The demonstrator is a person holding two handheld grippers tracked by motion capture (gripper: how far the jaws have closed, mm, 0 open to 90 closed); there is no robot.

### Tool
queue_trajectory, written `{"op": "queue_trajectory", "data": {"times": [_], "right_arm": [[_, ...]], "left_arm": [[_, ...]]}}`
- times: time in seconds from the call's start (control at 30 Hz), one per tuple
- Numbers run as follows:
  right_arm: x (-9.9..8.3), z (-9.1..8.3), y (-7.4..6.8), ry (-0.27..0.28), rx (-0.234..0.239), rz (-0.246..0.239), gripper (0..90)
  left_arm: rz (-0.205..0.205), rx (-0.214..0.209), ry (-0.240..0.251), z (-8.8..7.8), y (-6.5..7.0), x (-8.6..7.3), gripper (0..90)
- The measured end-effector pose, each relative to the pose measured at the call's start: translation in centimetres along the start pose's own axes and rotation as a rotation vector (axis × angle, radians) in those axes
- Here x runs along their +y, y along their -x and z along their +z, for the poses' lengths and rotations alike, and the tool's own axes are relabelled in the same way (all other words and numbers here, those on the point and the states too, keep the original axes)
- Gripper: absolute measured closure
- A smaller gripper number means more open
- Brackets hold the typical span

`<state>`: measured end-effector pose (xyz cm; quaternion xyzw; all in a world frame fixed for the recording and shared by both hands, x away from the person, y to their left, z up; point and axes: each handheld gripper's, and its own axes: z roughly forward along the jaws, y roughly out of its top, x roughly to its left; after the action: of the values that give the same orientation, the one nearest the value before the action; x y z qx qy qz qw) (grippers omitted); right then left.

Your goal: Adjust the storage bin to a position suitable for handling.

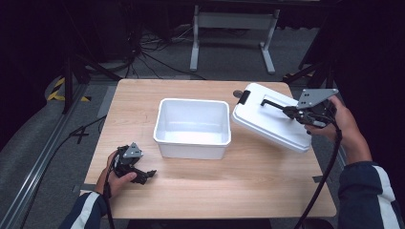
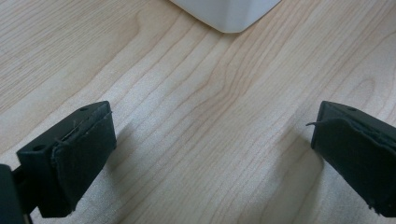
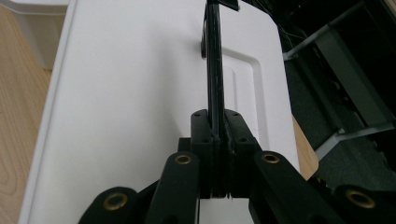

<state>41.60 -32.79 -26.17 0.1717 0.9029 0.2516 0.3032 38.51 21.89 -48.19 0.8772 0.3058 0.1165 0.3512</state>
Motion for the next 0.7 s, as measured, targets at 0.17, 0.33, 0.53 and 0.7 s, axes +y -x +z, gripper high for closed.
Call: {"op": "queue_trajectory", "data": {"times": [0.17,0.33,0.53,0.7], "right_arm": [[-1.5,0.6,0.2,-0.02,0.005,0.031,84.7],[-2.6,2.0,0.4,-0.03,0.023,0.056,84.8],[-3.8,3.9,0.4,-0.054,0.039,0.09,84.8],[-4.7,5.9,0.1,-0.073,0.061,0.102,84.8]], "left_arm": [[0.0,0.0,0.0,0.0,0.0,0.0,0.4],[0.0,-0.001,-0.001,0.0,0.0,0.0,0.4],[0.0,-0.001,0.0,0.0,0.0,0.0,0.4],[0.001,-0.002,-0.001,0.0,0.0,0.0,0.4]]}}
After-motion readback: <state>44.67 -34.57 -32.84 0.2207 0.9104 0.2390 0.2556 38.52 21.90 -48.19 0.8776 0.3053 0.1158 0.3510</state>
